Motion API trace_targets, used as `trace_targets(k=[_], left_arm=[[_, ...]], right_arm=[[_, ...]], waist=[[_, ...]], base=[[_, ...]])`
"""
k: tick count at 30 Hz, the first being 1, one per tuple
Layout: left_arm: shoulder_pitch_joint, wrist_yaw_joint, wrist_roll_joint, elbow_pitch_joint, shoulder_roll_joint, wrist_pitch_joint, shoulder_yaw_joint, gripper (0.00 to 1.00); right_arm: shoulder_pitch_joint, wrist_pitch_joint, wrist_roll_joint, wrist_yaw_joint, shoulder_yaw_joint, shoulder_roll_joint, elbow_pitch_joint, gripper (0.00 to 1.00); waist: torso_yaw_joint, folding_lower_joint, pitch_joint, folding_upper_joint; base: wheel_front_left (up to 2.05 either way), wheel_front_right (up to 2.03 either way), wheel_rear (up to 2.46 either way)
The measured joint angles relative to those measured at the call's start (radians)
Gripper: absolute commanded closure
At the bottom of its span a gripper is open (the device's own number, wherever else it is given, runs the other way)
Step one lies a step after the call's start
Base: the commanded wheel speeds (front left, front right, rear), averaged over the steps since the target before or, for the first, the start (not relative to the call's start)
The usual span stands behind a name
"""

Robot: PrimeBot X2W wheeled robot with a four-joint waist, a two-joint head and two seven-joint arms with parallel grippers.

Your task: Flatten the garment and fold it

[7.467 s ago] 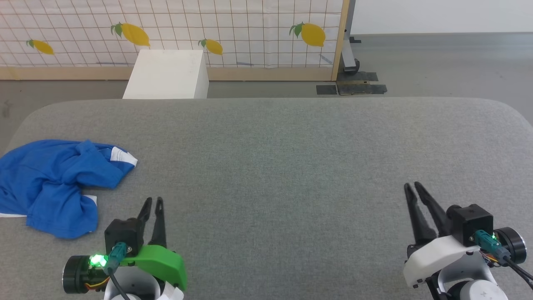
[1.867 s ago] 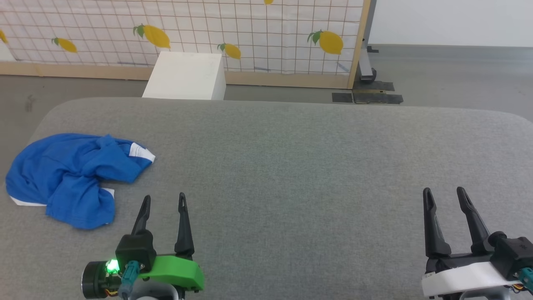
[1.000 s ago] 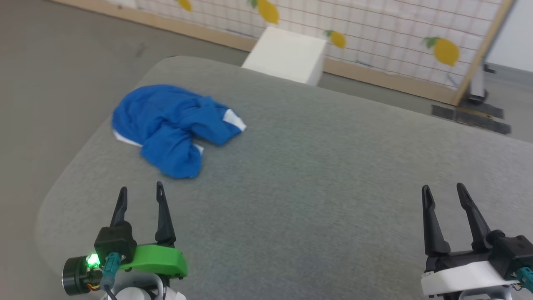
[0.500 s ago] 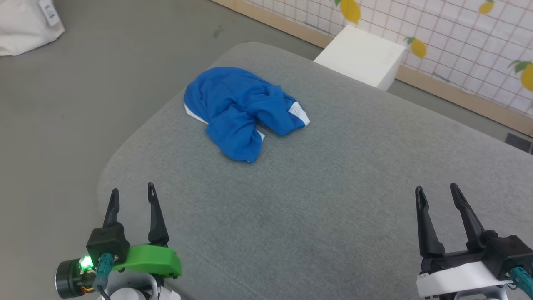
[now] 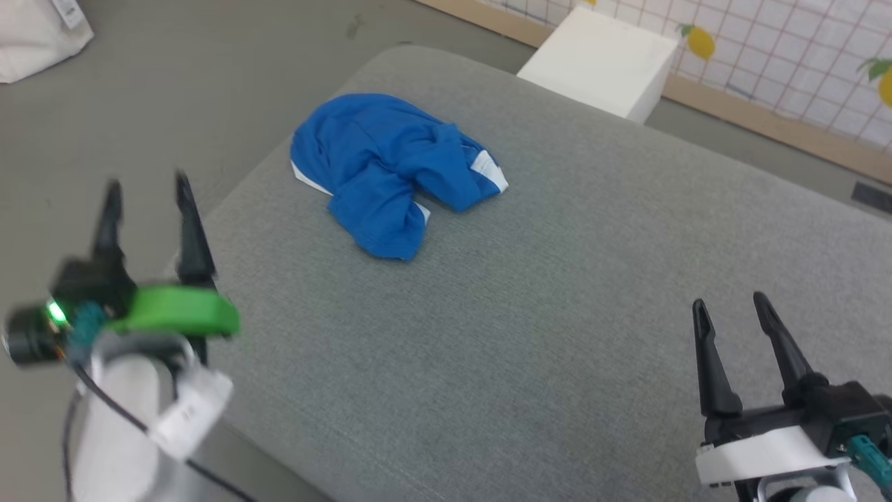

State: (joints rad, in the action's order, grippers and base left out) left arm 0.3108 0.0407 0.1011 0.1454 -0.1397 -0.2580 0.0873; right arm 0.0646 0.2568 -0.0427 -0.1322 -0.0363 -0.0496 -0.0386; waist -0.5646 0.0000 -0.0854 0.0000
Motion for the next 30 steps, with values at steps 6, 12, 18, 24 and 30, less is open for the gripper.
trace_targets(k=[6,12,18,24,30], left_arm=[[0.241,-0.077,0.058,0.174,-0.062,0.0,0.034,0.0],[0.482,-0.146,0.134,0.4,-0.158,0.123,0.03,0.0],[0.628,-0.165,0.278,0.547,-0.225,0.394,-0.052,0.0],[0.677,-0.166,0.517,0.538,-0.342,0.728,-0.24,0.0],[0.704,-0.168,0.688,0.5,-0.473,0.935,-0.352,0.0]], right_arm=[[-0.056,0.0,0.042,0.0,-0.007,0.0,-0.027,0.0],[-0.095,0.0,0.064,0.0,-0.026,0.0,-0.064,0.0],[-0.13,0.0,0.092,0.0,-0.038,0.001,-0.106,0.0],[-0.178,0.0,0.105,0.0,-0.038,0.001,-0.155,0.0],[-0.203,0.0,0.118,0.0,-0.036,0.001,-0.193,0.0]], waist=[[0.048,0.0001,-0.067,0.0],[0.11,0.0001,-0.149,0.0],[0.173,0.0001,-0.239,0.0],[0.238,0.0002,-0.334,0.0],[0.292,0.0002,-0.426,0.0001]], base=[[0.0,0.0,0.0],[0.0,0.0,0.0],[0.0,0.0,0.0],[0.0,0.0,0.0],[0.0,0.0,0.0]])
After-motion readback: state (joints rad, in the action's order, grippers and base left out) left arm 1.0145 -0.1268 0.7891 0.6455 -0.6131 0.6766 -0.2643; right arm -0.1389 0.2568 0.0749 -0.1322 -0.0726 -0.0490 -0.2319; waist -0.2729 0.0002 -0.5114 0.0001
